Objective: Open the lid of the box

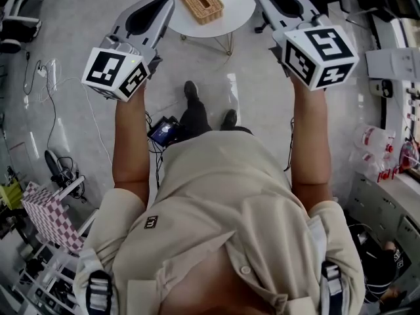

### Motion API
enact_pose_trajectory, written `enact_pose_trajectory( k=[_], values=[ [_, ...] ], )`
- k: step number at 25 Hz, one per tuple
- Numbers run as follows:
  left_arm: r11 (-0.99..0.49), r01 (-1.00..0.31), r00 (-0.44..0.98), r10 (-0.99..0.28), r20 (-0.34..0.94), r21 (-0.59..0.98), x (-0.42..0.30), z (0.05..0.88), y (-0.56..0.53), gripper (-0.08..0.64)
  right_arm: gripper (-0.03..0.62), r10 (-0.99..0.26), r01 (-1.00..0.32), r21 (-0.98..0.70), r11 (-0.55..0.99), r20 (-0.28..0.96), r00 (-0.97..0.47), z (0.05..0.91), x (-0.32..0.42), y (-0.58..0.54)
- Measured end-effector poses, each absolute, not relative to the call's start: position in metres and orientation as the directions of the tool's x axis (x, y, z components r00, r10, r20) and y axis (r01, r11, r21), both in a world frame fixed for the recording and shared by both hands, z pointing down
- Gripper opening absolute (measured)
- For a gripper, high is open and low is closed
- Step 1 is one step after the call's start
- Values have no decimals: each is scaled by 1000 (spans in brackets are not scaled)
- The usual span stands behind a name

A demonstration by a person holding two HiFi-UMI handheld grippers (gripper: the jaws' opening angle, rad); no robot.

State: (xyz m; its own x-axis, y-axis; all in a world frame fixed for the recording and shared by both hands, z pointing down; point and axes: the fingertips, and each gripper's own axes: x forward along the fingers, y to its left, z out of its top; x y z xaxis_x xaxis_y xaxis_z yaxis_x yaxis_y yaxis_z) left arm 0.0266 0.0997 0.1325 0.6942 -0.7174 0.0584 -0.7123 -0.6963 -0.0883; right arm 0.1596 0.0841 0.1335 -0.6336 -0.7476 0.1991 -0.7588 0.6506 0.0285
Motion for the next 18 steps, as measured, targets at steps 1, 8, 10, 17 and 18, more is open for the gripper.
enact_pose_trajectory(
  k=[1, 8, 10, 17, 18],
  values=[
    [-704, -705, 702, -710, 58, -86, 25, 133, 92, 21, -8, -754, -766, 31, 643, 202, -625, 134, 158, 78],
    [-764, -640, 764, -644, 44, -78, 28, 132, 20, 21, -8, -799, -814, 42, 579, 226, -557, 138, 157, 24],
    [-784, -616, 783, -620, 42, -75, 25, 130, 0, 21, -8, -813, -830, 42, 557, 231, -534, 138, 151, 7],
    [-824, -563, 824, -565, 33, -64, -5, 138, -79, 21, -8, -838, -861, 33, 508, 248, -486, 148, 119, -62],
    [-830, -555, 830, -557, 31, -60, -10, 142, -93, 21, -8, -840, -863, 32, 503, 253, -480, 151, 113, -74]
  ],
)
